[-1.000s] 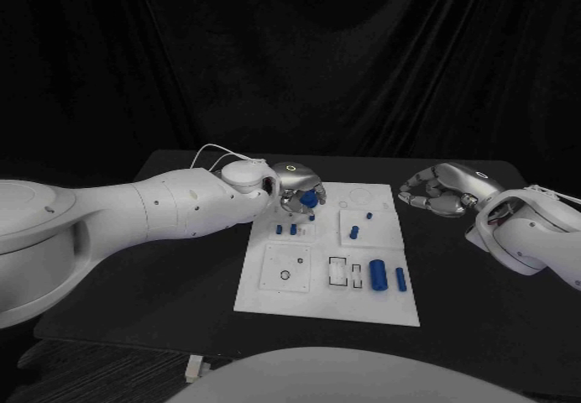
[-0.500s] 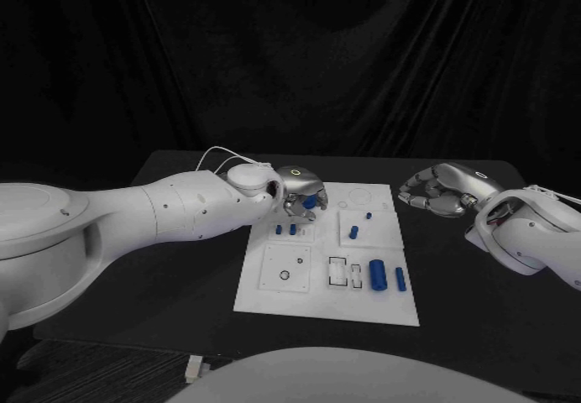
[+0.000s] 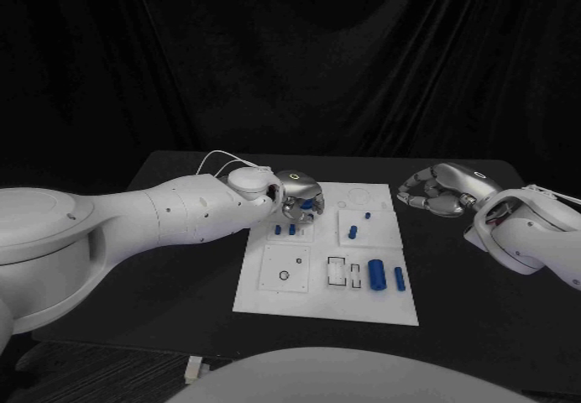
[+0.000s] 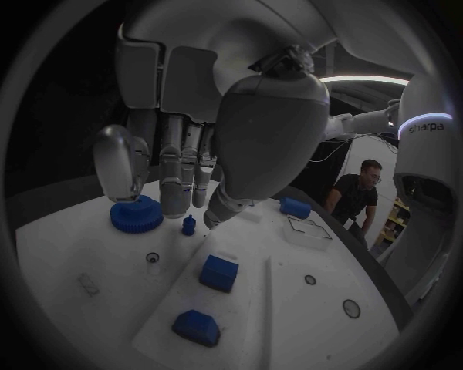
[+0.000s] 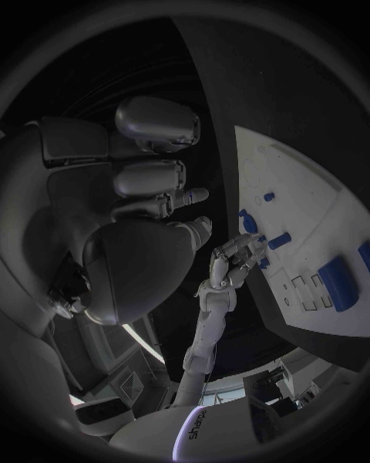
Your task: Assemble the parts on the task board
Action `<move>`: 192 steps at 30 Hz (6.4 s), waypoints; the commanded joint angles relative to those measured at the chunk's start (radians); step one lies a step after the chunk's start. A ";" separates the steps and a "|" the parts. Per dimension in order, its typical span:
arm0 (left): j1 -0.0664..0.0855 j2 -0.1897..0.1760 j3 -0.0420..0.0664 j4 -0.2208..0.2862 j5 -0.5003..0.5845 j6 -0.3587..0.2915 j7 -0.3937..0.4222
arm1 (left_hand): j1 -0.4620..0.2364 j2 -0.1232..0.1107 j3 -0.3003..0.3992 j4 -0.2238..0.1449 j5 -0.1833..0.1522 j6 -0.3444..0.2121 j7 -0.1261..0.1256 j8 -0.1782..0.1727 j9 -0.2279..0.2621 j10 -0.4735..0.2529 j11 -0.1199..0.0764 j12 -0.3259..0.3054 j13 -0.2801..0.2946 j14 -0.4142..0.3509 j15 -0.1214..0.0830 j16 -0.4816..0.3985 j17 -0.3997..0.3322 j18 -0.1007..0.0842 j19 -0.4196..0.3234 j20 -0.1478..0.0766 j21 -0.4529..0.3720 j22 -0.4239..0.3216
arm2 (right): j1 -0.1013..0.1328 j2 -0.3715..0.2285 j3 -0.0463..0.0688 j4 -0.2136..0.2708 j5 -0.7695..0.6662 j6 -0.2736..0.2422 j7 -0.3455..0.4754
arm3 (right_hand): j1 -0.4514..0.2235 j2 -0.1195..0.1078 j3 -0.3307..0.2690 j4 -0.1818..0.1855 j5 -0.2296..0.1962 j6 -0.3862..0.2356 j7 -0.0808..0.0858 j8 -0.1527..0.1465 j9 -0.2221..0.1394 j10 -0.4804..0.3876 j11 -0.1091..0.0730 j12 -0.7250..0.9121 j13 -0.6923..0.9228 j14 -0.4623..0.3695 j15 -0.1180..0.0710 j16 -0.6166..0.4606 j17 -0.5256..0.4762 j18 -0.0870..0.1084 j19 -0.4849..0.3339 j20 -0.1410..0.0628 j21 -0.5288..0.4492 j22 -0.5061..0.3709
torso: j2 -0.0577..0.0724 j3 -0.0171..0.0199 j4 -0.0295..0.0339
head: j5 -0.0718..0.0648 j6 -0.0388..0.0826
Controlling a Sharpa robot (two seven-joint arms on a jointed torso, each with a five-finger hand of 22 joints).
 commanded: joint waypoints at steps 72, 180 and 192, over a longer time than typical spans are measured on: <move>0.042 -0.128 0.001 0.095 -0.003 -0.001 -0.006 | 0.032 0.028 0.094 -0.087 0.042 0.189 0.020 0.020 -0.028 0.282 0.002 -0.116 -0.061 0.022 -0.001 0.014 -0.106 -0.007 0.002 -0.009 0.003 0.161 | -0.012 -0.009 0.001 0.004 -0.002 0.010 -0.011 | 0.007 0.003 0.007 0.003 0.004 0.010 -0.001 -0.002 -0.003 0.071 0.003 -0.005 0.211 0.040 0.002 -0.005 -0.004 0.015 -0.002 0.000 -0.005 0.157 | -0.002 0.0004 0.0006 | -0.007 0.000; -0.010 -0.285 0.001 0.082 0.269 -0.238 0.033 | -0.066 -0.024 0.103 0.014 0.036 -0.030 0.026 0.022 -0.093 0.097 0.055 -0.238 -0.079 -0.365 0.098 -0.374 -0.326 0.060 -0.561 0.053 -0.810 -0.025 | 0.024 -0.008 0.001 0.009 0.006 -0.041 0.006 | 0.041 -0.028 0.024 -0.002 -0.008 0.040 -0.008 0.002 -0.010 -0.022 -0.004 -0.085 0.065 0.040 -0.004 -0.005 -0.006 0.016 -0.002 -0.005 -0.015 0.156 | -0.002 -0.0024 0.0006 | 0.019 0.000; -0.008 -0.393 0.001 0.181 0.958 -0.091 0.377 | -0.140 0.031 -0.115 0.154 0.075 -0.327 0.059 -0.020 -0.199 -0.427 0.060 -0.280 -0.164 -1.018 0.130 -0.871 -0.629 0.033 -1.166 0.067 -1.140 -0.254 | 0.104 0.047 0.001 -0.029 -0.145 0.066 0.030 | 0.187 -0.140 0.097 -0.049 -0.016 0.139 -0.026 0.028 0.005 -0.453 -0.021 -0.780 -0.685 0.000 -0.015 -0.078 -0.113 0.031 -0.039 -0.016 -0.117 0.132 | -0.001 -0.0027 0.0019 | 0.019 0.000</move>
